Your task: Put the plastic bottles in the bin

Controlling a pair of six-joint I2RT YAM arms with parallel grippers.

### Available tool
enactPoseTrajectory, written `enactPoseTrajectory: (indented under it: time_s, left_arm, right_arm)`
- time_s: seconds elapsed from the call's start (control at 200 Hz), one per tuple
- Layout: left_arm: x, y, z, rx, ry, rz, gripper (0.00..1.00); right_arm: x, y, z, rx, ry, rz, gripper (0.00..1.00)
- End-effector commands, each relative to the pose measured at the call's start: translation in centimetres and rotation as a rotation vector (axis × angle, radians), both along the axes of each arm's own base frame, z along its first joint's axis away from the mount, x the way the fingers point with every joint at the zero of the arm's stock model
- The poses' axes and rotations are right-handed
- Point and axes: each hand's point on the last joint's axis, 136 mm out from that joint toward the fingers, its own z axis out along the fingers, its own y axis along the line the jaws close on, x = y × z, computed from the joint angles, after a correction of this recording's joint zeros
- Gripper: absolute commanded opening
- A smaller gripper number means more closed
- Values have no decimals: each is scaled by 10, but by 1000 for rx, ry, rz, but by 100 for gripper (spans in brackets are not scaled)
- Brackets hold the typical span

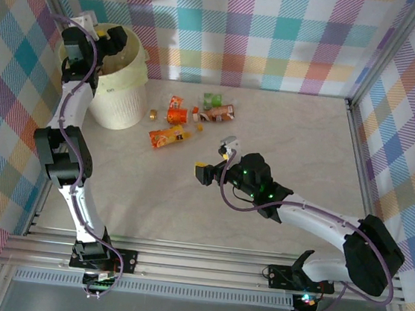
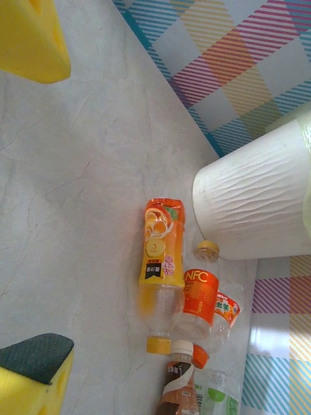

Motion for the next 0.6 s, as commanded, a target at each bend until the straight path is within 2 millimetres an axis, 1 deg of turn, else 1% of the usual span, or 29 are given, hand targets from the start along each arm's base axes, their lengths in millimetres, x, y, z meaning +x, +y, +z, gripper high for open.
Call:
enactPoseTrajectory:
  time_s: [0.0,0.08,0.18,0.235,0.29,0.41,0.51,0.595]
  left_arm:
    - [-29,0,51,66,-37,84,83]
    - [-39,-7,62,67,-35,100,85]
    - [-52,-21,76,69,-22,90,93]
    - [-59,-28,82,84,-7,94,95]
    - [-66,-36,86,96,1,101,100]
    - [-85,-53,96,97,11,111,100]
    - [-104,-71,104,100,14,108,100]
    - [-119,-91,103,121,43,83,100]
  right_arm:
    - [2,6,10,19,1,1,100]
    - [2,7,11,19,2,4,100]
    - [2,6,11,21,12,0,100]
    - [2,6,10,24,22,-3,100]
    - [2,5,10,27,33,-10,100]
    - [4,1,6,32,65,-44,100]
    - [7,-5,3,33,92,-85,100]
    - [9,-8,0,36,106,-114,100]
